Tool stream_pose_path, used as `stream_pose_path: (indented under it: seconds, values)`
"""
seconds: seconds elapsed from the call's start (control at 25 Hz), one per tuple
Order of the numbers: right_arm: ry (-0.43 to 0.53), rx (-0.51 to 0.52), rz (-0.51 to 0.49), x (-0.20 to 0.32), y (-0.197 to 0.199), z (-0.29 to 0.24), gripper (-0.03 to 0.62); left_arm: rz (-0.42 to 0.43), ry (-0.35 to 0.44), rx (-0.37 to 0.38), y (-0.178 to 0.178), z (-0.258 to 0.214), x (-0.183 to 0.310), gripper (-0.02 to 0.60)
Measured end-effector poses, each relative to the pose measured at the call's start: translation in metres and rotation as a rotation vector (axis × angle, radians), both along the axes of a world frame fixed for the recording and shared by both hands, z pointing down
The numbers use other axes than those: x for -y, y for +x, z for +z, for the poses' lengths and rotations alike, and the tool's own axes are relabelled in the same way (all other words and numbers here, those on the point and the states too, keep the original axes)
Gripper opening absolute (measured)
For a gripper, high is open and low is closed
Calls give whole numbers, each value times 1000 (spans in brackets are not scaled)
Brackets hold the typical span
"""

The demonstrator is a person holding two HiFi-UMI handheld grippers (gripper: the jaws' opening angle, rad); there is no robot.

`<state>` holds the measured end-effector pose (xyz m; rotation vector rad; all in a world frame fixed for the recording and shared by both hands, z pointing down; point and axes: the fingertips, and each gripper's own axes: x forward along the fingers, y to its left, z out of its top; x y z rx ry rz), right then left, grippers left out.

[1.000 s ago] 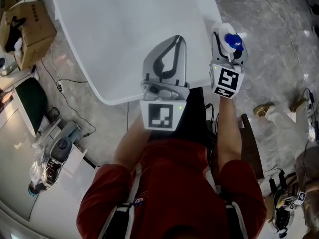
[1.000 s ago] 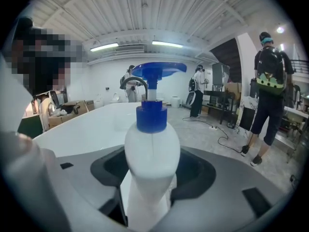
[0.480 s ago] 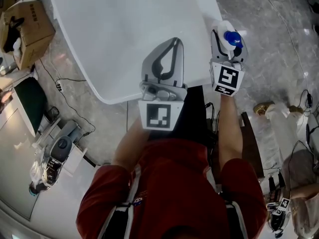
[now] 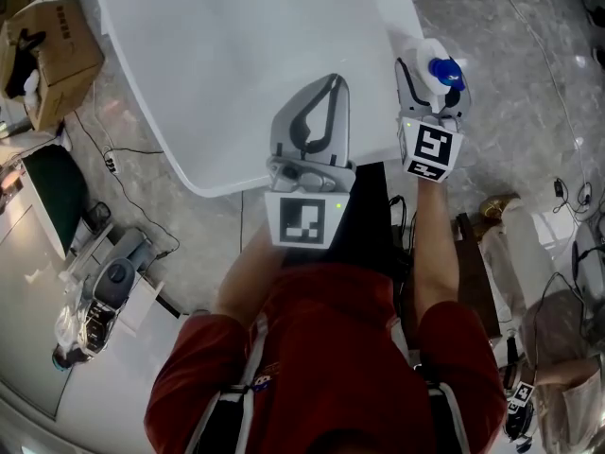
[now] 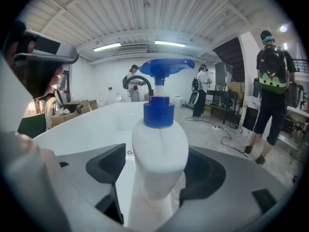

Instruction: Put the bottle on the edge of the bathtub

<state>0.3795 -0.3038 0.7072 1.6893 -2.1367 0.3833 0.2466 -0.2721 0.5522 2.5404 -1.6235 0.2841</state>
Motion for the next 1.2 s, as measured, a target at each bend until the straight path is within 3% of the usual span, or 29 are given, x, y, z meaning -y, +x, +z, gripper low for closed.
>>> stream_pose_path:
  seconds: [0.52,1.2]
  values:
    - [46,7,27,-1,11,-28,379,24,25,-21,8,-19,2,17]
    - [158,-25,20,-29,4,-125,387,31,92,-97,9,-77,-4,17]
